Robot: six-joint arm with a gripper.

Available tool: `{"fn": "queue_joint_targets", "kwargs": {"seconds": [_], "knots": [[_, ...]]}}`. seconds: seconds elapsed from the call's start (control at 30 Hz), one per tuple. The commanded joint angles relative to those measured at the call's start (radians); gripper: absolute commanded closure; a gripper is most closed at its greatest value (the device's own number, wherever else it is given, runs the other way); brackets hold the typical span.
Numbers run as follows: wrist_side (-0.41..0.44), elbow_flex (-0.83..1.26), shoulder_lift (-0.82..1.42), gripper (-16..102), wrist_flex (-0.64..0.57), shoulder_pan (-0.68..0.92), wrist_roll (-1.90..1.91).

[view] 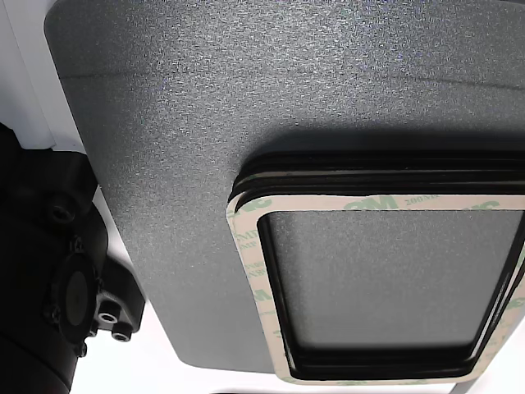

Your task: Grab top frame and put it into gray box.

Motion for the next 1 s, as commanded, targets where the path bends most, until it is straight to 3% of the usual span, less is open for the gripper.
{"fn": "queue_joint_targets", "kwargs": {"seconds": [0.0,0.1,0.53,0.73,0.97], "knots": [[-0.044,0.009,0.014,-14,0.008,0.069,-0.236],[-0.121,0.011,0.002,-13,0.038,0.130,-0.448],[-0.120,0.051,-0.086,-10,0.084,0.365,-1.022],[-0.114,0.025,-0.146,-7,0.098,0.506,-1.052],[-0.149,-0.008,-0.242,-12,0.098,0.664,-0.983]]}}
